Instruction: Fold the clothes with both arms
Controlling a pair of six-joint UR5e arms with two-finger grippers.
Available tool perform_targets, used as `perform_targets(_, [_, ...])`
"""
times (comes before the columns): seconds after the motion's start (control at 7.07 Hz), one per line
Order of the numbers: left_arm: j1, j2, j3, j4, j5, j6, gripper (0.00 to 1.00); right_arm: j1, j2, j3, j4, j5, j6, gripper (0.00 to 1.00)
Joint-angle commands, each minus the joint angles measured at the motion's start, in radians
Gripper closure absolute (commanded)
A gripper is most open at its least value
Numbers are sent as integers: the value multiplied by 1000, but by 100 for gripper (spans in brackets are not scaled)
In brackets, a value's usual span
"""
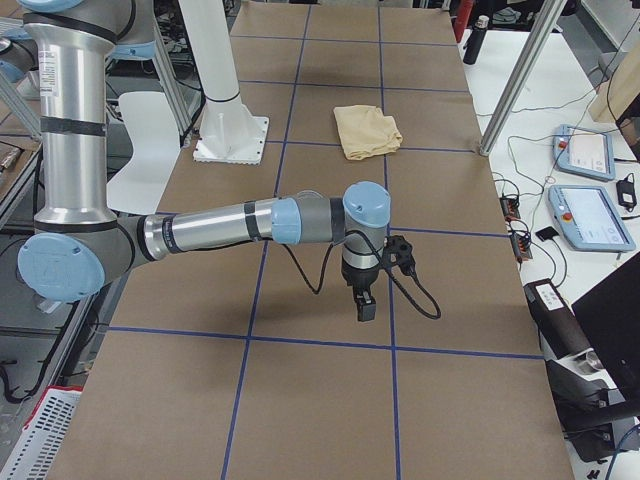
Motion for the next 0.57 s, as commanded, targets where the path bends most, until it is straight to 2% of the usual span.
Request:
perform_targets(0.0, [-55, -2, 27, 93, -1, 69, 0, 1, -7, -42, -2, 20, 5, 0])
perform_targets(0.42, [-61, -28, -96, 381, -10, 69, 0, 1, -7, -70, -2, 54, 5, 0])
